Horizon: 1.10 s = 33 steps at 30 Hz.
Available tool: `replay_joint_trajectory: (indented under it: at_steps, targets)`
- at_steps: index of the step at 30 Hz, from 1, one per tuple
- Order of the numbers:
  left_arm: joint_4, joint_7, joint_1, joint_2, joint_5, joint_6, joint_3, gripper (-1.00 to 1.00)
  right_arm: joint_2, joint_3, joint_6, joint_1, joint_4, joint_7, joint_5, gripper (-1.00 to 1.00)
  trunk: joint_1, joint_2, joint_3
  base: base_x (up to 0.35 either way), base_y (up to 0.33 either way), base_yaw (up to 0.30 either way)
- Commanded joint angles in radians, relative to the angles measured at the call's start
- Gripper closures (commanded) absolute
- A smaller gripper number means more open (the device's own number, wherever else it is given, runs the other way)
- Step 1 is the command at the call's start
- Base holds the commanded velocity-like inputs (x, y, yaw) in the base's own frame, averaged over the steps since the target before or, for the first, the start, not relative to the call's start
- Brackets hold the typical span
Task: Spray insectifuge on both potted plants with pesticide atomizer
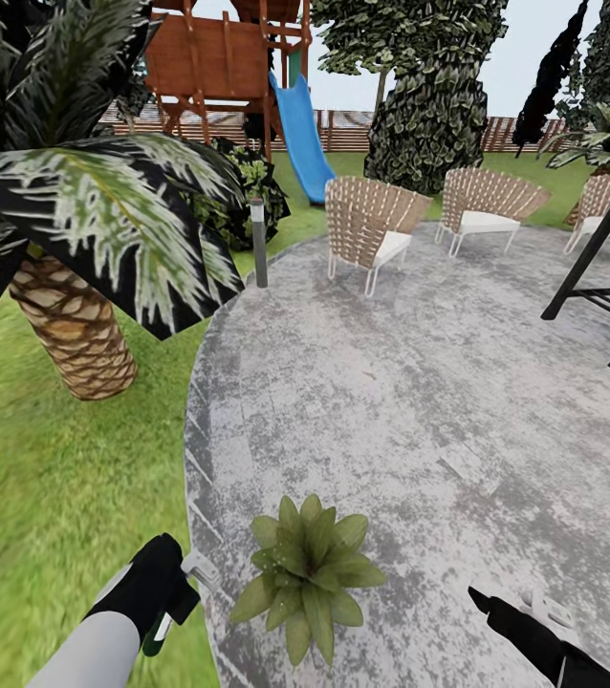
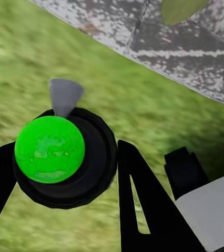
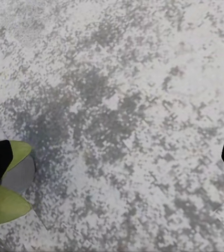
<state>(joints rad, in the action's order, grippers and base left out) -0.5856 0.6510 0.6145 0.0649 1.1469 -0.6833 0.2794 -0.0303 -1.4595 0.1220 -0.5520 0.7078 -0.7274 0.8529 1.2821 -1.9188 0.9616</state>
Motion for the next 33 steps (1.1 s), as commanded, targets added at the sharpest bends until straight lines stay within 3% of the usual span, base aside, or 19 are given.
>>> replay_joint_trajectory:
  at_steps: [1, 9, 21, 33]
  targets:
    - [-0.002, 0.008, 0.001, 0.001, 0.010, -0.001, 0.007, 1.00, -0.001, -0.005, 0.005, -0.002, 0.003, -0.007, 0.003, -1.00, 0.000, 0.000, 0.001, 0.000, 0.000, 0.000]
    - [-0.041, -0.059, 0.001, 0.001, 0.010, -0.001, 0.007, 1.00, -0.001, -0.005, 0.005, -0.002, 0.000, -0.006, 0.003, -1.00, 0.027, -0.049, 0.023, 0.000, 0.000, 0.000]
    - [0.059, -0.061, 0.001, 0.000, 0.013, 0.034, 0.006, 1.00, -0.001, -0.004, 0.005, -0.002, -0.001, -0.006, 0.003, -1.00, 0.027, -0.049, 0.023, 0.000, 0.000, 0.000]
    - [0.064, -0.025, 0.001, 0.001, 0.011, 0.044, 0.004, 1.00, -0.002, -0.004, 0.005, -0.002, -0.001, -0.006, 0.003, -1.00, 0.027, -0.049, 0.023, 0.000, 0.097, 0.000]
